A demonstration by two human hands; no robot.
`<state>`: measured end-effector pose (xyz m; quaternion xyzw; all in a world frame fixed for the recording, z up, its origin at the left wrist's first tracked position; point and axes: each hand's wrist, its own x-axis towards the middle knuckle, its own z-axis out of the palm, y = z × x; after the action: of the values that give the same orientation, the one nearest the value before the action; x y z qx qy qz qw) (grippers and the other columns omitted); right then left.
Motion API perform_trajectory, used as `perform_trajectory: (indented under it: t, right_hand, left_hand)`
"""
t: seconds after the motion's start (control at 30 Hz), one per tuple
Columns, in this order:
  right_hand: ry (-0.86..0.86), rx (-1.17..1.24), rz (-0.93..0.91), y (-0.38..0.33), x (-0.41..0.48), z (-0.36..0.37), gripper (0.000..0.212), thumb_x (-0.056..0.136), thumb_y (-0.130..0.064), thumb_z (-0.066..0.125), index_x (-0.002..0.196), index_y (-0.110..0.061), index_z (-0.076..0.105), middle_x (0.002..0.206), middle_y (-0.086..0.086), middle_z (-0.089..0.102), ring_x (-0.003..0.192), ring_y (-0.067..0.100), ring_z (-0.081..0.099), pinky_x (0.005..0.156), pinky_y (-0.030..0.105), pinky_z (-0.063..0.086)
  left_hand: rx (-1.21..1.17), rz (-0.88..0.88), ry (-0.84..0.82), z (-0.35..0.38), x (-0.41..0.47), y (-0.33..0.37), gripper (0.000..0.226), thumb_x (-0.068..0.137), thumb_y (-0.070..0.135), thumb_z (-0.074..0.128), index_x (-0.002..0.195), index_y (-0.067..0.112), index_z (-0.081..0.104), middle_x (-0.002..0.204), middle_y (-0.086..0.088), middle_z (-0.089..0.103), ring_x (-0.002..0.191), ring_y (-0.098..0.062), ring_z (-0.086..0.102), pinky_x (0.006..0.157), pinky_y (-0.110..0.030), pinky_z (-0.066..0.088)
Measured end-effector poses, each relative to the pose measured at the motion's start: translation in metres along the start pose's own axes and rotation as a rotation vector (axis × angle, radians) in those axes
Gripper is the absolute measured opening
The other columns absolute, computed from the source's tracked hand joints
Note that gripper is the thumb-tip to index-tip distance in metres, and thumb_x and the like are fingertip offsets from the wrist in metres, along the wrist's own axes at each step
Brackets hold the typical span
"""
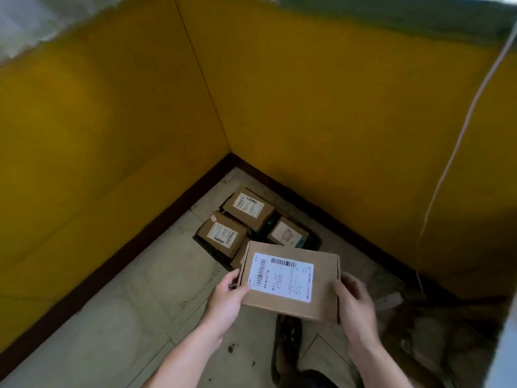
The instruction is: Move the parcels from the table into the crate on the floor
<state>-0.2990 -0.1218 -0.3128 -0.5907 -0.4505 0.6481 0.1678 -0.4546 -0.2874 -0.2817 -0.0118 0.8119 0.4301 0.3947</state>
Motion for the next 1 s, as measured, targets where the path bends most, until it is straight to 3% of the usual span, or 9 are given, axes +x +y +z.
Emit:
perform_trajectory:
  t: [0.13,0.2,0.27,0.37,0.43,0.53,0.63,0.7,1.0]
  right_hand:
    - [0.062,0.010,0.113,0.005,0.049,0.037,0.038,0.094,-0.025,0.060,0.132,-0.030,0.057,0.114,-0.009,0.064,0.096,0.008,0.061,0.073,0.024,0.046]
    - [0.094,0.007,0.120,0.006,0.073,0.054,0.028,0.092,-0.024,0.062,0.111,-0.044,0.066,0.094,-0.028,0.067,0.078,-0.009,0.062,0.062,0.014,0.044]
    - [0.123,-0.027,0.143,0.009,0.101,0.071,0.022,0.090,-0.027,0.063,0.094,-0.048,0.065,0.090,-0.030,0.067,0.074,-0.009,0.062,0.055,0.012,0.042]
    - [0.138,-0.068,0.167,0.026,0.149,0.096,0.021,0.091,-0.027,0.060,0.097,-0.047,0.061,0.110,-0.012,0.063,0.087,-0.004,0.054,0.065,0.021,0.041]
    - [0.136,-0.086,0.175,0.042,0.179,0.112,0.022,0.092,-0.023,0.058,0.096,-0.045,0.060,0.107,-0.013,0.064,0.089,0.000,0.058,0.070,0.024,0.044]
    - [0.173,-0.061,0.192,0.066,0.218,0.136,0.025,0.092,-0.016,0.058,0.101,-0.039,0.061,0.099,-0.013,0.065,0.078,-0.003,0.061,0.061,0.018,0.048]
    - [0.177,-0.048,0.230,0.092,0.246,0.158,0.032,0.092,-0.016,0.058,0.122,-0.026,0.063,0.115,-0.005,0.065,0.097,0.011,0.063,0.088,0.034,0.053]
    - [0.182,-0.029,0.260,0.105,0.260,0.169,0.037,0.092,-0.015,0.056,0.127,-0.024,0.062,0.118,-0.001,0.067,0.103,0.018,0.064,0.095,0.042,0.053]
    - [0.222,-0.051,0.268,0.126,0.295,0.194,0.027,0.090,-0.013,0.054,0.113,-0.019,0.067,0.103,-0.002,0.069,0.100,0.021,0.064,0.082,0.032,0.052]
  left_hand:
    - [0.092,-0.057,-0.092,0.007,0.077,0.016,0.053,0.095,0.032,0.062,0.144,0.029,0.044,0.131,0.008,0.059,0.116,-0.015,0.059,0.105,-0.042,0.045]
    - [0.107,-0.065,-0.126,0.014,0.115,0.019,0.050,0.093,0.031,0.065,0.141,0.026,0.051,0.133,0.004,0.060,0.117,-0.016,0.059,0.104,-0.040,0.044]
    - [0.128,-0.080,-0.145,0.023,0.152,0.020,0.047,0.091,0.036,0.066,0.136,0.028,0.055,0.131,0.005,0.062,0.117,-0.014,0.057,0.095,-0.032,0.045]
    - [0.159,-0.078,-0.201,0.036,0.212,0.013,0.037,0.094,0.039,0.062,0.130,0.038,0.058,0.126,0.012,0.064,0.117,-0.010,0.056,0.092,-0.029,0.040]
    - [0.187,-0.074,-0.246,0.042,0.254,0.005,0.028,0.096,0.031,0.059,0.123,0.038,0.063,0.120,0.010,0.068,0.113,-0.014,0.061,0.091,-0.032,0.045]
    - [0.194,-0.111,-0.339,0.047,0.314,-0.005,0.027,0.097,0.022,0.057,0.119,0.033,0.066,0.114,0.003,0.072,0.102,-0.018,0.068,0.089,-0.041,0.055]
    - [0.229,-0.121,-0.348,0.051,0.366,-0.015,0.028,0.096,0.018,0.057,0.120,0.029,0.067,0.115,0.000,0.072,0.101,-0.022,0.069,0.090,-0.045,0.056]
    - [0.263,-0.107,-0.357,0.056,0.394,-0.021,0.030,0.095,0.018,0.058,0.123,0.025,0.066,0.119,-0.001,0.070,0.102,-0.021,0.067,0.092,-0.042,0.054]
    - [0.382,-0.064,-0.473,0.061,0.458,-0.023,0.039,0.095,0.011,0.055,0.134,0.014,0.059,0.130,-0.004,0.065,0.118,-0.021,0.061,0.108,-0.041,0.045]
